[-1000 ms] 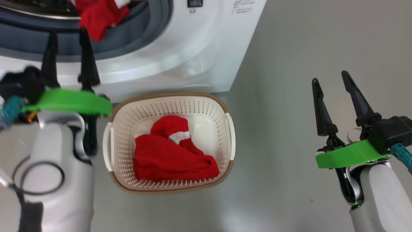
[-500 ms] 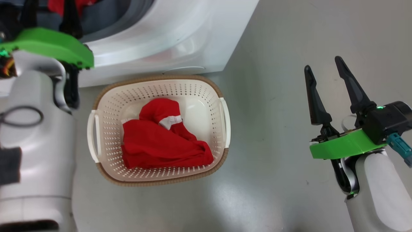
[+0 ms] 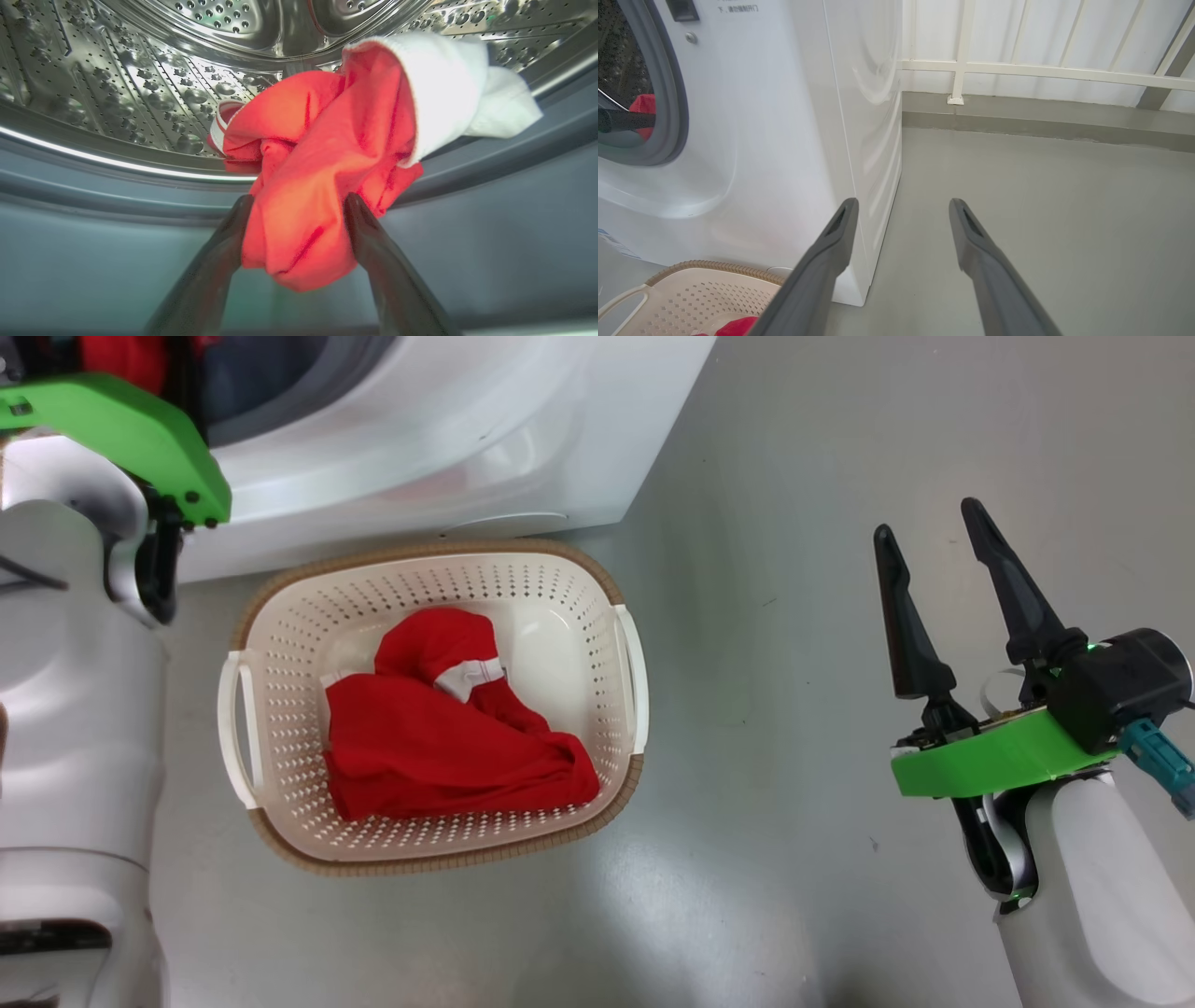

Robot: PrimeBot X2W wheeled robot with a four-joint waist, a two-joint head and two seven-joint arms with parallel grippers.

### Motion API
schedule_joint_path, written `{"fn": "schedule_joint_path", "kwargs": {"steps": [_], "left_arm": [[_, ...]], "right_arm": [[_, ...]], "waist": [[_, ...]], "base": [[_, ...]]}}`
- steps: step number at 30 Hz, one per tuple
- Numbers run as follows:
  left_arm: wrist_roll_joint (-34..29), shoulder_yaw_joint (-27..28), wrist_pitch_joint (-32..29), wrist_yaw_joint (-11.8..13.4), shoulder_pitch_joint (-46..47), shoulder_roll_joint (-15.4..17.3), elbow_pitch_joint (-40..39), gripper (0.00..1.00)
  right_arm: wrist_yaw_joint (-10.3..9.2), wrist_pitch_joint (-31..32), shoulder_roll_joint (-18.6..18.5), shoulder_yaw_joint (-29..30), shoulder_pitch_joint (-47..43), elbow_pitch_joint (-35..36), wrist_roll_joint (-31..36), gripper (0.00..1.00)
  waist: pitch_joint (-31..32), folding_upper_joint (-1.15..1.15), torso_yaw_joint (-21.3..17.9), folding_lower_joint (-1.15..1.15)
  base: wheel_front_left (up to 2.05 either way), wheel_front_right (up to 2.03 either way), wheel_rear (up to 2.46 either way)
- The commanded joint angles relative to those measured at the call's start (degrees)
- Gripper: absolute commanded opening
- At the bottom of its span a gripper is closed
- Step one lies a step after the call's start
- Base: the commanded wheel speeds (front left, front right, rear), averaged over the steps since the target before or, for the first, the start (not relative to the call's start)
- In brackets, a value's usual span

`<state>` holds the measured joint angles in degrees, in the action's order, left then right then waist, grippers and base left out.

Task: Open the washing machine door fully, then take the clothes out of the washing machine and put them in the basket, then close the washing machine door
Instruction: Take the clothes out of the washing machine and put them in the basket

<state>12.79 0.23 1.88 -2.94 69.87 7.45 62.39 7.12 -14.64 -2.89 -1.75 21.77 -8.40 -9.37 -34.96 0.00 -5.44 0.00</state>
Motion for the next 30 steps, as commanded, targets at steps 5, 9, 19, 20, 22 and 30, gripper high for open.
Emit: {"fn": "schedule_joint_path", "kwargs": {"steps": [5, 9, 19, 20, 22, 30], "left_arm": [[-0.6, -0.2, -0.1, 0.8, 1.7, 3.2, 0.9, 1.0], [-0.7, -0.6, 0.8, 1.4, 2.0, 3.5, 2.0, 0.98], [1.0, -0.6, 7.7, -0.7, 0.3, 3.4, 2.5, 0.0], [1.3, -0.4, 8.7, -0.7, -0.1, 3.3, 2.3, 0.0], [1.7, -0.1, 9.7, -0.7, -0.4, 3.3, 1.9, 0.0], [3.4, 1.4, 13.0, -1.4, -6.5, 1.9, -5.0, 0.0]], "right_arm": [[0.36, -0.4, 0.0, -1.2, 0.8, 0.4, -1.2, 1.0], [0.36, -0.4, 0.0, -1.0, 1.1, -0.1, -1.6, 1.0], [0.36, -0.4, 0.0, -0.6, 1.0, -1.0, -2.2, 1.0], [0.36, -0.4, 0.0, -0.5, 1.0, -1.1, -2.3, 1.0], [0.36, -0.4, 0.0, -0.5, 0.9, -1.1, -2.3, 1.0], [0.36, -0.4, 0.0, 0.1, -0.2, -1.5, -2.0, 1.0]], "waist": [[-0.3, 0.0, -0.5, 0.0], [-0.2, 0.0, -0.6, 0.0], [1.6, 0.0, -0.3, 0.0], [1.9, 0.0, -0.2, 0.0], [2.2, 0.0, -0.1, 0.0], [5.7, 0.0, 1.2, 0.0]], "base": [[0.0, 0.0, 0.0], [0.0, 0.0, 0.0], [0.0, 0.0, 0.0], [0.0, 0.0, 0.0], [0.0, 0.0, 0.0], [0.0, 0.0, 0.0]]}}
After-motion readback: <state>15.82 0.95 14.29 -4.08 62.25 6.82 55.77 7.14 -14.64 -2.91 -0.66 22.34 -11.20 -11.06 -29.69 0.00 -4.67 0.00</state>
